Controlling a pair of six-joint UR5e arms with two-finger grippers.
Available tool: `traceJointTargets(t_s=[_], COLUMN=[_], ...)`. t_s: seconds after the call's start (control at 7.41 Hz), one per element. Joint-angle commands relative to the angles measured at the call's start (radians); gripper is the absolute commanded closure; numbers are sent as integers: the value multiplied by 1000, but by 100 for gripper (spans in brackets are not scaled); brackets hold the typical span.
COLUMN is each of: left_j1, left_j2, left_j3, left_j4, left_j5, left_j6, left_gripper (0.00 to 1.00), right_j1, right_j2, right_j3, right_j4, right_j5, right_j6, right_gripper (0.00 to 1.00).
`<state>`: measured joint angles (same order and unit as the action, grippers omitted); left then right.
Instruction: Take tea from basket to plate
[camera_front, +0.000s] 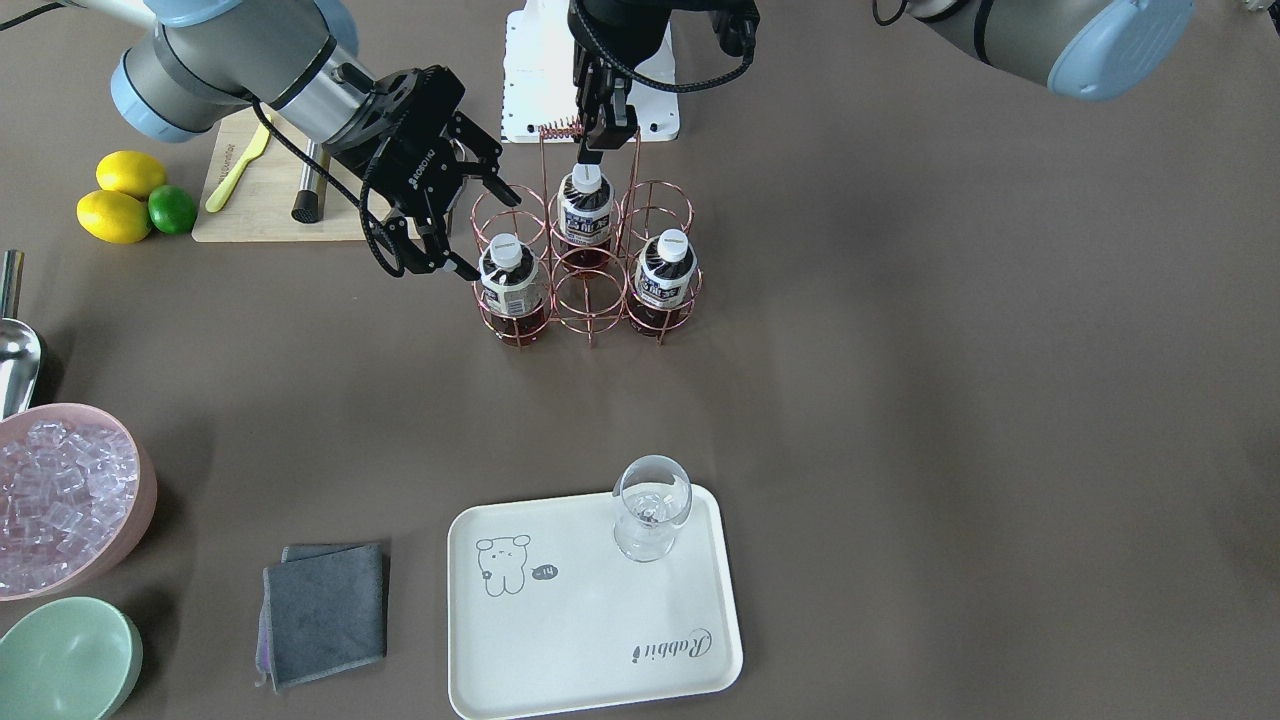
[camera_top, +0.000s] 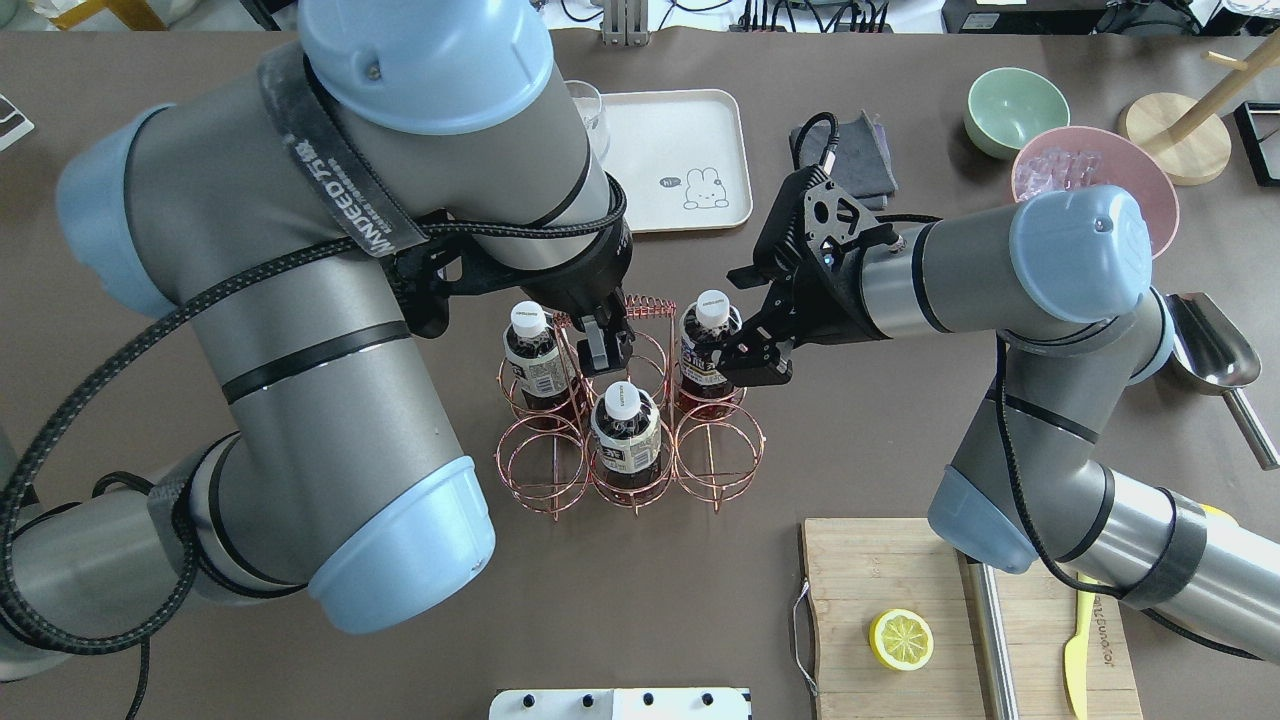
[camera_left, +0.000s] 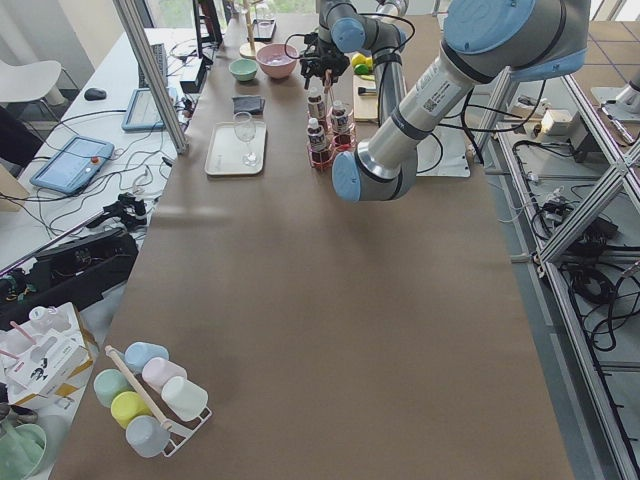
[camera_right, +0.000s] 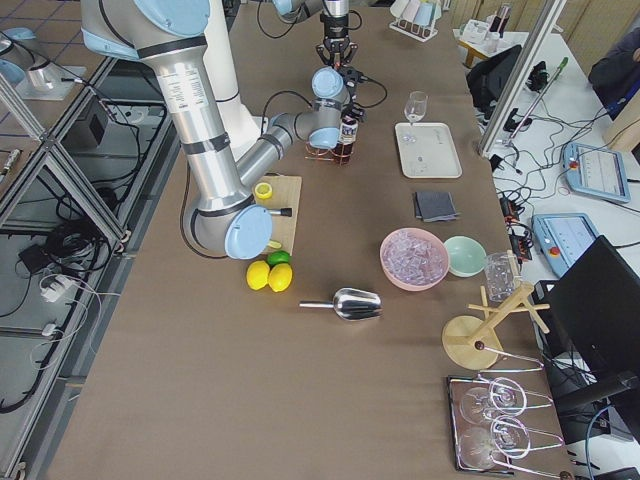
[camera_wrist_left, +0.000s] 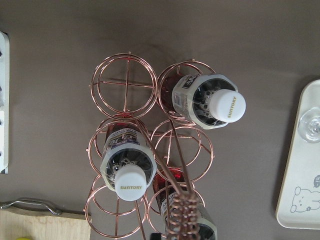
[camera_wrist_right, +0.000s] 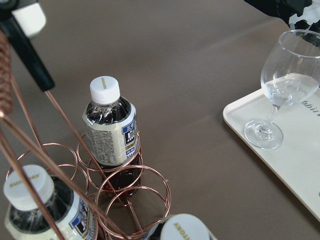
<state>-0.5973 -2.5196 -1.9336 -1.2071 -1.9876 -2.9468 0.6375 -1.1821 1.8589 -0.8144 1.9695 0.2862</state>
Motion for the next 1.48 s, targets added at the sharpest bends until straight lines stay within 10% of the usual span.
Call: traceJointTargets(t_s=[0.0,0.67,0.94,1.35], left_j1=[1,1,1,1], left_j2=[-2,-10,-10,-10], left_j3=[1,2,4,5], left_j4=[1,6,4,4], left_j5=[0,1,1,1], left_j6=[0,0,-2,-2], left_gripper=[100,100,100,100], right_j1=[-2,-2,-2,-1], right_j2=[1,-1,-14,-28], right_j3=[-1,2,5,19], right_j4=[3,4,35,55], right_j5=[-1,0,5,32], right_j6=[4,1,-2,-15], right_gripper=[32,52,100,100])
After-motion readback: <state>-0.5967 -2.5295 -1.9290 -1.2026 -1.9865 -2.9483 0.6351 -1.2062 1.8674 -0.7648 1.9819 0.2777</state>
